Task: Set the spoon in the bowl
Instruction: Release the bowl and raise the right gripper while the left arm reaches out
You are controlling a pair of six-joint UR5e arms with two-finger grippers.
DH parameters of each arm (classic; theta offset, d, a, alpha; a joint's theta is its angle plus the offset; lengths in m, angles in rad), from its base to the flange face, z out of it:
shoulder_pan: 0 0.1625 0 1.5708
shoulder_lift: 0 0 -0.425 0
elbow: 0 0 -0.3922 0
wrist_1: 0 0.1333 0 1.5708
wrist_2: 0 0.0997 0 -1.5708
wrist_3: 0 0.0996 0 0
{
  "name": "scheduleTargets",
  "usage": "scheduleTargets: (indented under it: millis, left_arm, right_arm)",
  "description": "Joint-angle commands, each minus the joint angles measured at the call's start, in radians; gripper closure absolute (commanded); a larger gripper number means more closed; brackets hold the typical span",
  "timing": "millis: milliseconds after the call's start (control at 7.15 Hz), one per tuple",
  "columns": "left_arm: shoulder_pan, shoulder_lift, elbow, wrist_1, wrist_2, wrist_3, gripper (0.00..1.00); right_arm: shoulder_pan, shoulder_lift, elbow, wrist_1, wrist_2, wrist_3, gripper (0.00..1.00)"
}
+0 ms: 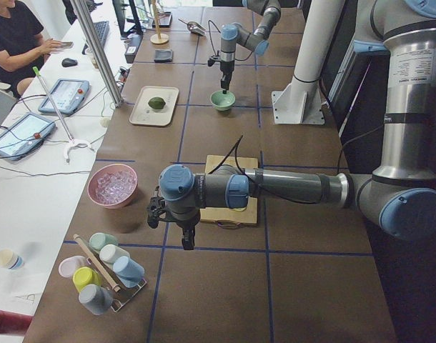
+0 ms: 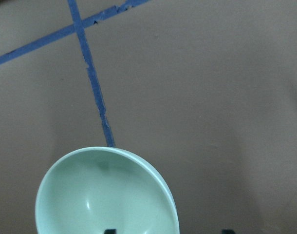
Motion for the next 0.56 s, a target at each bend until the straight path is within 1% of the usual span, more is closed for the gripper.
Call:
scheduleTargets:
  millis: [0, 140, 280, 420]
  left_arm:
    - [0.188, 0.000, -0.090, -0.079, -0.003, -0.218, 0.00]
    - [0.280, -0.002, -0.122, -0.184, 0.036, -0.431, 0.00]
    - [0.404, 0.000, -0.138, -0.307, 0.134, -0.617, 0.00]
    - [0.530, -0.003, -0.149, -0.358, 0.253, -0.731, 0.01]
  right_arm:
    - [0.140, -0.146, 0.149, -0.002, 0.128, -0.049, 0.00]
    - [0.193, -0.218, 0.160, -0.002, 0.152, -0.122, 0.00]
    - [0.216, -0.292, 0.183, -0.002, 0.154, -0.223, 0.00]
    - [0.248, -0.343, 0.189, -0.002, 0.157, -0.308, 0.00]
